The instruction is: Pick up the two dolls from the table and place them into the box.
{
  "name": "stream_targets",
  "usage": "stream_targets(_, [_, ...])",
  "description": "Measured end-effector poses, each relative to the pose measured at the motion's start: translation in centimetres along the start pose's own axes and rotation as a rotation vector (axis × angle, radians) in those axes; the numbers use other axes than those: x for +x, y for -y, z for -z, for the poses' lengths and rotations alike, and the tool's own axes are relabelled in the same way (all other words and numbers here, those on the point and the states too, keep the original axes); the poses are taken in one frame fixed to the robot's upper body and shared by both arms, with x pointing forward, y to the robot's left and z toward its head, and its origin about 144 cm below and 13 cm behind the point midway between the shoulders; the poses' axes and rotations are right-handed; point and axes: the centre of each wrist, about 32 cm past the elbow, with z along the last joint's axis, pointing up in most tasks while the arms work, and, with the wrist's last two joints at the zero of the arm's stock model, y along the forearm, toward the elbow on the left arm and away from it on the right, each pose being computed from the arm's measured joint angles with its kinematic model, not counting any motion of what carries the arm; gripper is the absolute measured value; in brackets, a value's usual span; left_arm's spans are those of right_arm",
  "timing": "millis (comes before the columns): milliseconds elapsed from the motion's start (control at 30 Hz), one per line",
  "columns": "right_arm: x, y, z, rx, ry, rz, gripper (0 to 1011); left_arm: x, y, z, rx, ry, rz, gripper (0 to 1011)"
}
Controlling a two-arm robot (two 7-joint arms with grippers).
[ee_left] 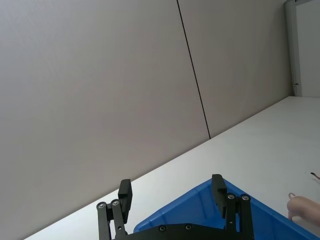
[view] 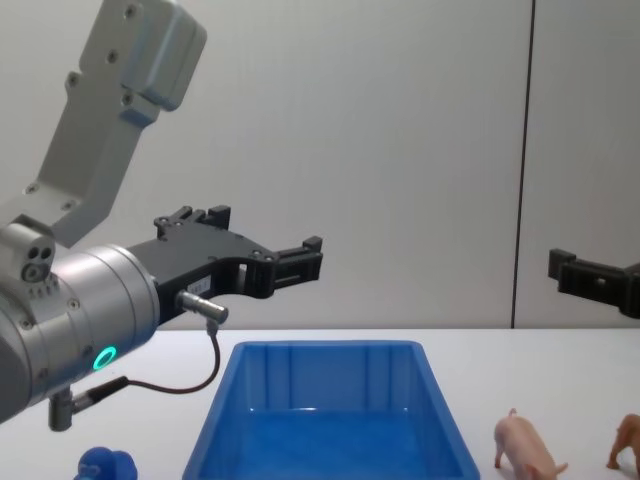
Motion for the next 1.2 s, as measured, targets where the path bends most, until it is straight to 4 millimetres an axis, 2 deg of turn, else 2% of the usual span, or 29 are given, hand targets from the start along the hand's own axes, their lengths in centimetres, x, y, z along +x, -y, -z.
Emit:
stream_targets(833, [0.1, 0.0, 0.0, -0.001, -0.002, 0.0, 1001, 0.0, 0.0, 0.0, 0.0, 0.0, 0.0, 1001])
stream_targets(1200, [1.8, 0.5, 0.4, -0.054, -0.022, -0.001, 1001, 0.0, 0.0, 0.0, 0.0, 0.0, 0.0, 1001])
